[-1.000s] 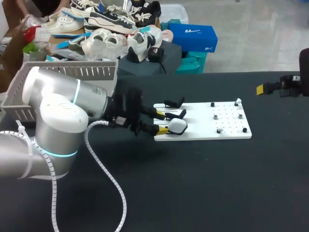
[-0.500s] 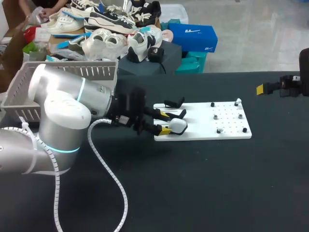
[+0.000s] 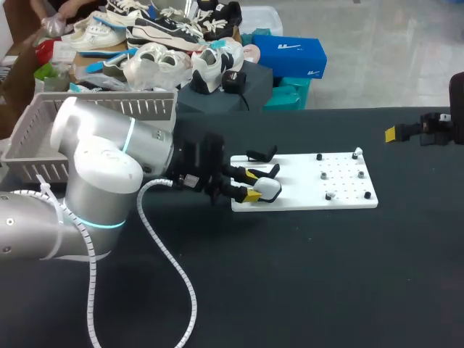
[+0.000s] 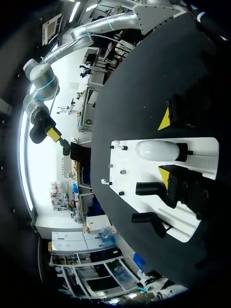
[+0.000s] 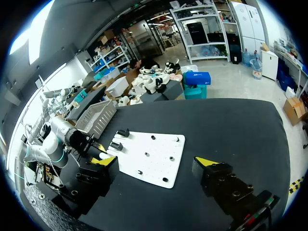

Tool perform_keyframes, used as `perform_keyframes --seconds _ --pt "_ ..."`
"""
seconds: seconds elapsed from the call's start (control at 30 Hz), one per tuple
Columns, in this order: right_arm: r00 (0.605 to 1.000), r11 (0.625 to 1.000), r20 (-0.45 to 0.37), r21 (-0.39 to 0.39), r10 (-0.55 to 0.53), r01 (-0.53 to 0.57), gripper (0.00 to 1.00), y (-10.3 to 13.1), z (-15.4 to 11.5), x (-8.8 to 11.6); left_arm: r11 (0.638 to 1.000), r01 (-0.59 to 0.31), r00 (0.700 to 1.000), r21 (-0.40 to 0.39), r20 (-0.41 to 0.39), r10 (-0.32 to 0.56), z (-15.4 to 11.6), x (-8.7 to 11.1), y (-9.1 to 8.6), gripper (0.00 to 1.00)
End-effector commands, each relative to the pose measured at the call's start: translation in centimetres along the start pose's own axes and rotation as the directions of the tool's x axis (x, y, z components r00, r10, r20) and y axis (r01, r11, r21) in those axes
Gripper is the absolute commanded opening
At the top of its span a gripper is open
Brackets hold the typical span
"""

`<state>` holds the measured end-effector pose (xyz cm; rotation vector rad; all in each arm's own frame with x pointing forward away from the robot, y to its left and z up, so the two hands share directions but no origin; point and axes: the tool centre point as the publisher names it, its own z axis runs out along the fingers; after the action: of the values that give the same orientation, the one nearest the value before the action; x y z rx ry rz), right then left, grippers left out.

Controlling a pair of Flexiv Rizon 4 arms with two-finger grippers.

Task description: Pick up each earbud case from the left stands, insert the matching earbuds, close the lid, and place the case in the box.

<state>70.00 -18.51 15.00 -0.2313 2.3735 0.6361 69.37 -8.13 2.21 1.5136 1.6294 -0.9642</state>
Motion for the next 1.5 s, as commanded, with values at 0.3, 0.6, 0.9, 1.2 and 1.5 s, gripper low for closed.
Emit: perform_keyframes --seconds 0.3,0.6,0.9,1.2,1.5 --pt "1.0 1.0 0.0 0.0 0.0 0.0 1.0 0.0 0.0 0.0 1.0 0.0 1.0 0.0 0.001 0.0 0.8 -0.1 0.7 0.44" --pt "1.0 1.0 0.0 0.0 0.0 0.0 1.0 0.0 0.0 0.0 1.0 -0.008 1.0 0.009 -0.003 0.008 1.1 0.0 0.6 0.43" --pt "1.0 1.0 0.0 0.0 0.0 0.0 1.0 0.0 0.0 0.0 1.0 -0.016 1.0 0.007 0.001 0.016 1.4 0.0 0.7 0.25" --pt "1.0 1.0 0.0 0.0 0.0 0.0 1.0 0.0 0.0 0.0 1.0 -0.026 0.999 -0.002 0.021 0.026 1.4 0.0 0.7 0.0" --pt "1.0 1.0 0.0 0.0 0.0 0.0 1.0 0.0 0.0 0.0 0.999 -0.025 0.997 0.029 0.08 0.023 -0.8 -1.3 0.4 0.0"
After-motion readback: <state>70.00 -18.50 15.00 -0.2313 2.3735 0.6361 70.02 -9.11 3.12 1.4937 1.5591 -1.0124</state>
